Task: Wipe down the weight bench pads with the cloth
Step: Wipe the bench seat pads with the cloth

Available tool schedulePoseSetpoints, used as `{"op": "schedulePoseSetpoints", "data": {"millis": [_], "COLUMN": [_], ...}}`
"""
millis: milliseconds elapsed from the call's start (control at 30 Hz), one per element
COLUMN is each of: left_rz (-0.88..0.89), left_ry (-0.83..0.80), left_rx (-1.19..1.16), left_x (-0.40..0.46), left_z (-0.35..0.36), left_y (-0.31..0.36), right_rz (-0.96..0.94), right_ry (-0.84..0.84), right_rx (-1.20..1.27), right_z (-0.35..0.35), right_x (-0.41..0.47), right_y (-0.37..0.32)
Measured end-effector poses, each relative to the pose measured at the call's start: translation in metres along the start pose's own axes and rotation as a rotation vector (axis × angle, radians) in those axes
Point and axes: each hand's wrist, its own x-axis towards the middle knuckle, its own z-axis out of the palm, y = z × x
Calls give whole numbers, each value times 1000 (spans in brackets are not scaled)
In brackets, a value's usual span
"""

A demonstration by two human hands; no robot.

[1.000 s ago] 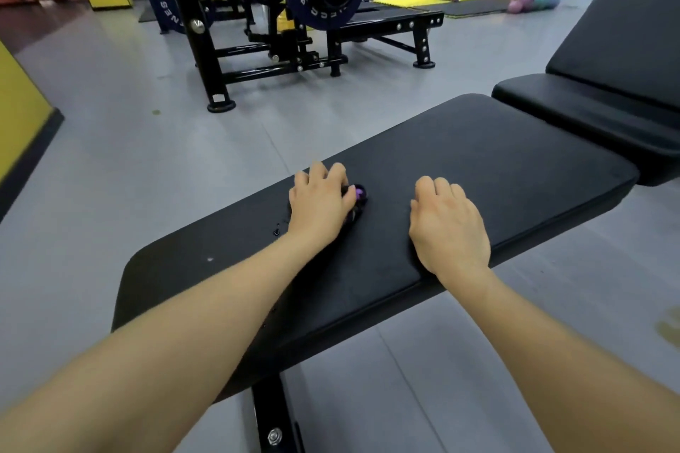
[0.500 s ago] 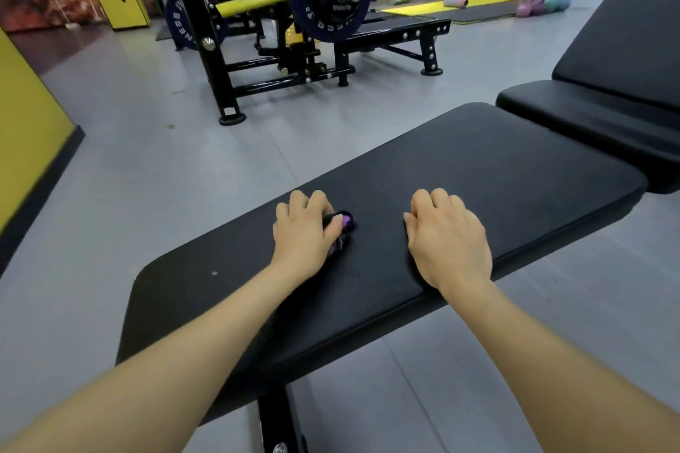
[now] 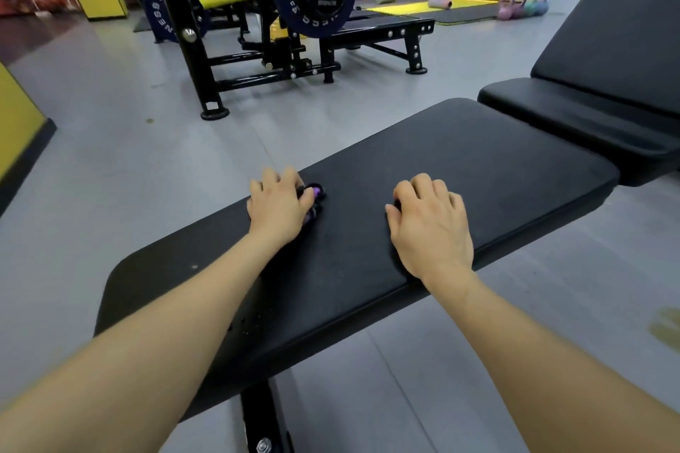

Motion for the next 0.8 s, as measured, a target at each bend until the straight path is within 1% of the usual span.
{"op": "schedulePoseSetpoints", "data": {"millis": [100, 167, 300, 400, 467, 567, 667, 733, 800], "left_rz": [55, 61, -63, -124, -121, -88, 11, 40, -5], "left_ry": [10, 20, 8, 9, 6, -13, 9, 15, -8], "left_rx": [6, 58, 84, 57, 41, 25, 31, 19, 32], "left_x": [-21, -9, 40, 55, 43, 2, -48, -51, -24], "left_z": [-6, -5, 6, 12, 9, -3, -13, -16, -15], "left_y": [-10, -10, -3, 0, 0, -5, -15, -20, -21], "right_rz": [0, -12, -6, -2, 2, 3, 20, 21, 29], "right_ry": [-33, -38, -44, -65, -91, -107, -122, -120, -119], "right_rx": [11, 12, 10, 10, 5, -2, -9, -4, 4], "right_z": [-2, -2, -1, -2, -3, -5, -6, -6, -7], "right_x": [-1, 0, 0, 1, 1, 1, 1, 0, 1], "right_y": [-2, -3, -3, -2, -1, 0, -1, -4, -4]}}
